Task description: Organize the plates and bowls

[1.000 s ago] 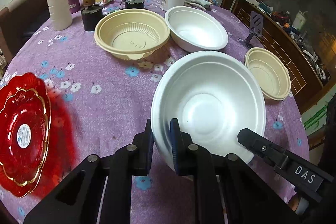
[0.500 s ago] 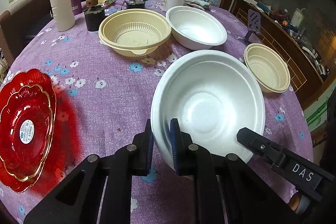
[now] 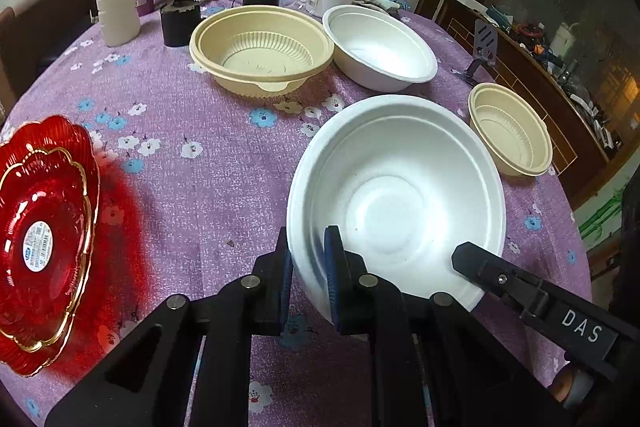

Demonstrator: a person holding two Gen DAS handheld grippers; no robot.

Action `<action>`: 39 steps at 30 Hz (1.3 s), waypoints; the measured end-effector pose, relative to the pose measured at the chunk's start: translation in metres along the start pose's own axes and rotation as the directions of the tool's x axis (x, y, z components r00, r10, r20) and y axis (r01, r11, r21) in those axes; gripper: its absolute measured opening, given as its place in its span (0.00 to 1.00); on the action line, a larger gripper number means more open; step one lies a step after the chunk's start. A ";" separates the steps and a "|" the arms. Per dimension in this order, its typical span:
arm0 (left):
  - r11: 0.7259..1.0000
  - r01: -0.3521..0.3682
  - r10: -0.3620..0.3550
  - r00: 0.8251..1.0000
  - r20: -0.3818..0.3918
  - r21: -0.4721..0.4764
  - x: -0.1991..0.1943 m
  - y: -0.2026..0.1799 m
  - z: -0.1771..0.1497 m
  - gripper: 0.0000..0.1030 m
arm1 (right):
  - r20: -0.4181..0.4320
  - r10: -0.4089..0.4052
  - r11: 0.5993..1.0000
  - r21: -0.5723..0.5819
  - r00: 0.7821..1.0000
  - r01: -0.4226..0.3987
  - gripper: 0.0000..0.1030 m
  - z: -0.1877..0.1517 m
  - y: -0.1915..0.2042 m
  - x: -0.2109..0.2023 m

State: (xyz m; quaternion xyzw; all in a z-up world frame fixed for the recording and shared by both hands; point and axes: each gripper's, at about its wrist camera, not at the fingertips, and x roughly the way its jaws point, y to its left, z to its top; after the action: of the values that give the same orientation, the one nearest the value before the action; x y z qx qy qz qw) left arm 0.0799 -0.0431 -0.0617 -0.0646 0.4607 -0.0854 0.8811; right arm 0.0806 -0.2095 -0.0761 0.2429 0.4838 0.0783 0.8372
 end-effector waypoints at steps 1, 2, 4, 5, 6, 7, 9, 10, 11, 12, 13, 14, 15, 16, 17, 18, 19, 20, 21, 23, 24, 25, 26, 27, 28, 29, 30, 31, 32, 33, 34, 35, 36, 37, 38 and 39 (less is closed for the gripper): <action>1.000 0.006 -0.006 1.000 -0.002 -0.005 0.000 0.001 0.000 0.12 | -0.010 0.013 1.000 0.013 1.000 -0.013 0.10 0.001 -0.001 0.000; 1.000 0.014 -0.014 1.000 -0.004 -0.009 0.001 0.003 0.001 0.12 | -0.019 0.025 0.999 0.028 1.000 -0.025 0.10 0.002 -0.003 0.001; 1.000 0.022 -0.022 1.000 -0.009 -0.012 0.001 0.004 0.000 0.12 | -0.027 0.032 0.999 0.039 0.999 -0.031 0.09 0.003 -0.004 0.002; 1.000 0.025 -0.025 1.000 -0.012 -0.013 0.001 0.004 0.000 0.12 | -0.029 0.032 0.999 0.042 0.999 -0.030 0.09 0.003 -0.003 0.001; 0.999 0.028 -0.029 0.999 -0.015 -0.017 0.001 0.004 0.000 0.12 | -0.032 0.033 0.998 0.045 0.999 -0.032 0.09 0.003 -0.003 0.001; 0.999 0.034 -0.034 0.999 -0.019 -0.023 0.001 0.005 0.000 0.12 | -0.034 0.034 0.998 0.047 0.999 -0.032 0.09 0.002 -0.002 0.001; 0.998 0.045 -0.046 0.999 -0.027 -0.036 0.002 0.008 0.001 0.12 | -0.038 0.037 0.998 0.050 0.999 -0.035 0.09 0.002 -0.001 0.001; 0.998 0.049 -0.051 0.998 -0.032 -0.042 0.001 0.009 0.001 0.12 | -0.040 0.036 0.998 0.051 0.999 -0.034 0.09 0.002 -0.001 0.001; 0.998 0.051 -0.053 0.998 -0.035 -0.046 0.001 0.010 0.001 0.12 | -0.042 0.036 0.998 0.051 0.998 -0.033 0.09 0.002 0.000 0.001; 0.998 0.052 -0.053 0.998 -0.034 -0.048 0.001 0.011 0.001 0.12 | -0.042 0.037 0.998 0.051 0.998 -0.035 0.09 0.001 0.001 0.000; 0.997 0.052 -0.054 0.998 -0.033 -0.051 0.000 0.011 0.001 0.12 | -0.043 0.039 0.998 0.049 0.998 -0.037 0.09 0.001 0.001 0.000; 0.997 0.054 -0.055 0.998 -0.031 -0.054 -0.002 0.011 0.001 0.12 | -0.041 0.041 0.998 0.049 0.998 -0.039 0.09 0.001 0.002 -0.001; 0.997 0.053 -0.055 0.998 -0.027 -0.054 -0.003 0.011 0.001 0.11 | -0.037 0.045 0.998 0.048 0.998 -0.043 0.09 0.000 0.002 -0.002; 0.997 0.051 -0.052 0.998 -0.022 -0.053 -0.004 0.011 0.001 0.11 | -0.035 0.049 0.998 0.046 0.998 -0.047 0.09 0.000 0.002 -0.003; 0.998 0.046 -0.047 0.999 -0.017 -0.050 -0.006 0.010 0.000 0.11 | -0.034 0.052 0.998 0.045 0.998 -0.050 0.09 0.000 0.002 -0.004; 0.998 0.044 -0.044 0.999 -0.013 -0.049 -0.008 0.009 -0.001 0.11 | -0.032 0.057 0.997 0.045 0.998 -0.055 0.09 0.000 0.001 -0.005; 0.998 0.041 -0.042 0.999 -0.009 -0.047 -0.009 0.009 -0.001 0.12 | -0.030 0.060 0.997 0.046 0.998 -0.059 0.09 0.000 0.001 -0.005; 0.998 0.038 -0.038 0.999 -0.006 -0.044 -0.010 0.007 -0.001 0.12 | -0.027 0.063 0.997 0.045 0.998 -0.062 0.09 -0.001 0.000 -0.006; 0.999 0.034 -0.035 0.999 -0.004 -0.041 -0.012 0.006 -0.002 0.12 | -0.025 0.064 0.997 0.044 0.998 -0.063 0.09 -0.002 0.000 -0.008; 0.999 0.029 -0.029 1.000 0.000 -0.037 -0.013 0.005 -0.003 0.12 | -0.021 0.070 0.997 0.043 0.997 -0.069 0.09 -0.003 -0.002 -0.009; 0.999 0.026 -0.026 1.000 0.001 -0.035 -0.014 0.004 -0.004 0.12 | -0.019 0.072 0.997 0.043 0.997 -0.071 0.09 -0.003 -0.003 -0.010; 0.999 0.023 -0.023 1.000 0.001 -0.034 -0.015 0.003 -0.005 0.12 | -0.020 0.074 0.996 0.045 0.997 -0.074 0.09 -0.003 -0.003 -0.010; 0.999 0.020 -0.020 1.000 0.001 -0.032 -0.015 0.003 -0.006 0.12 | -0.021 0.077 0.996 0.047 0.997 -0.076 0.09 -0.004 -0.004 -0.010; 0.999 0.015 -0.015 1.000 0.001 -0.030 -0.016 0.003 -0.007 0.12 | -0.022 0.081 0.996 0.048 0.997 -0.079 0.09 -0.004 -0.005 -0.010; 1.000 0.012 -0.012 1.000 0.002 -0.029 -0.017 0.003 -0.007 0.12 | -0.023 0.084 0.995 0.049 0.996 -0.083 0.09 -0.005 -0.006 -0.010; 1.000 0.009 -0.009 1.000 0.003 -0.028 -0.017 0.003 -0.007 0.12 | -0.024 0.086 0.995 0.049 0.996 -0.085 0.09 -0.006 -0.006 -0.009; 1.000 0.008 -0.007 1.000 0.003 -0.028 -0.018 0.003 -0.008 0.12 | -0.025 0.088 0.995 0.049 0.996 -0.087 0.09 -0.007 -0.006 -0.009; 1.000 0.006 -0.005 1.000 0.005 -0.028 -0.018 0.003 -0.008 0.12 | -0.025 0.092 0.995 0.050 0.995 -0.090 0.09 -0.007 -0.006 -0.009; 1.000 0.004 -0.003 1.000 0.006 -0.028 -0.019 0.003 -0.009 0.12 | -0.025 0.093 0.995 0.049 0.995 -0.092 0.09 -0.008 -0.006 -0.010; 1.000 0.001 -0.001 1.000 0.007 -0.028 -0.020 0.003 -0.010 0.12 | -0.025 0.095 0.994 0.048 0.995 -0.094 0.09 -0.008 -0.006 -0.010; 1.000 0.000 0.001 1.000 0.008 -0.028 -0.020 0.003 -0.010 0.12 | -0.025 0.096 0.994 0.046 0.995 -0.095 0.09 -0.009 -0.006 -0.010; 1.000 -0.002 0.002 1.000 0.009 -0.028 -0.021 0.003 -0.011 0.12 | -0.026 0.098 0.994 0.045 0.995 -0.096 0.09 -0.009 -0.005 -0.010; 1.000 -0.003 0.004 1.000 0.012 -0.028 -0.022 0.003 -0.011 0.12 | -0.026 0.099 0.994 0.044 0.995 -0.098 0.09 -0.009 -0.005 -0.010; 1.000 -0.005 0.005 1.000 0.012 -0.028 -0.023 0.004 -0.011 0.12 | -0.026 0.101 0.994 0.043 0.995 -0.099 0.09 -0.009 -0.005 -0.011; 1.000 -0.005 0.005 1.000 0.012 -0.028 -0.024 0.004 -0.012 0.12 | -0.027 0.101 0.994 0.043 0.995 -0.100 0.09 -0.010 -0.004 -0.011; 1.000 -0.005 0.006 1.000 0.014 -0.029 -0.025 0.004 -0.012 0.12 | -0.027 0.102 0.994 0.042 0.994 -0.101 0.09 -0.010 -0.004 -0.011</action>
State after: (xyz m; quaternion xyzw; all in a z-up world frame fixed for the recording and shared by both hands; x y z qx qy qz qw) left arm 0.0564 -0.0342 -0.0499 -0.0766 0.4559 -0.0760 0.8835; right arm 0.0663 -0.2135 -0.0737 0.2830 0.4845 0.1143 0.8198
